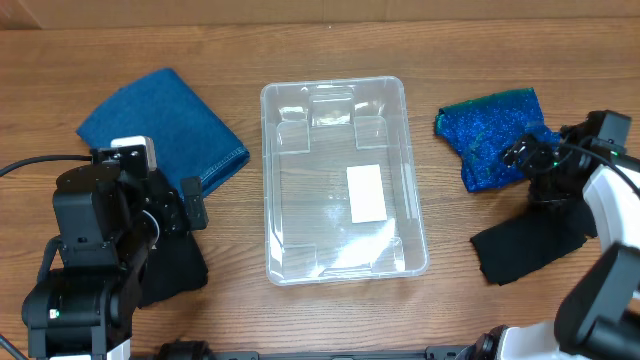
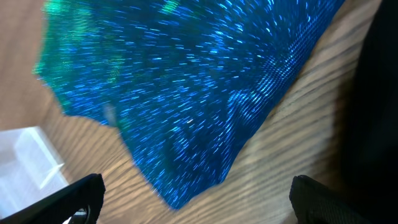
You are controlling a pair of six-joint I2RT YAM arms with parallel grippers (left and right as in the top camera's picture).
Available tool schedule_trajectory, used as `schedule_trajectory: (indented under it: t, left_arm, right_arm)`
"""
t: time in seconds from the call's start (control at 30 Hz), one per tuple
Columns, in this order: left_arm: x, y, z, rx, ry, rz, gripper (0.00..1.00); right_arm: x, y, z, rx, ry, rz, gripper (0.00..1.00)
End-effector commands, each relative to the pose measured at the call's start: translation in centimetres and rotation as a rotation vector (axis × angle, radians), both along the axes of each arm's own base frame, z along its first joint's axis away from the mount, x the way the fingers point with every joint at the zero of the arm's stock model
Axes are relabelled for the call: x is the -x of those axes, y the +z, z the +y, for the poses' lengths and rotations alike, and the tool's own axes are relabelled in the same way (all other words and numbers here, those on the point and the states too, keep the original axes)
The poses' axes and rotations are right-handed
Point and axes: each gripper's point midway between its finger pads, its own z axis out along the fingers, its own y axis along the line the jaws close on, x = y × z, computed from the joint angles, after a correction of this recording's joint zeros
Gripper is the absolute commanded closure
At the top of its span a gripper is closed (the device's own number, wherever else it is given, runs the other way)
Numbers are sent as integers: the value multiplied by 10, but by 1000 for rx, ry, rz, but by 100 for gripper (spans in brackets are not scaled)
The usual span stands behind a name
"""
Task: Pack container
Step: 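Reach the right gripper to the blue-green sequin cloth and grasp it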
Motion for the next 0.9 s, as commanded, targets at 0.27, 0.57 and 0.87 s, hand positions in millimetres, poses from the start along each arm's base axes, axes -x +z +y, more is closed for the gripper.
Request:
schedule_trajectory:
  t: [0.27, 0.57, 0.87]
  left_arm:
    - [0, 8, -1, -14, -19, -18, 0]
    - [1, 7, -1, -13, -19, -14, 0]
    - [2, 6, 0, -18, -14, -8, 0]
  right_arm:
    - [-39, -51, -6, -141, -167, 0, 0]
    - [-59, -50, 2, -172, -130, -75, 55]
    - [-84, -17, 19, -265, -18, -246, 96]
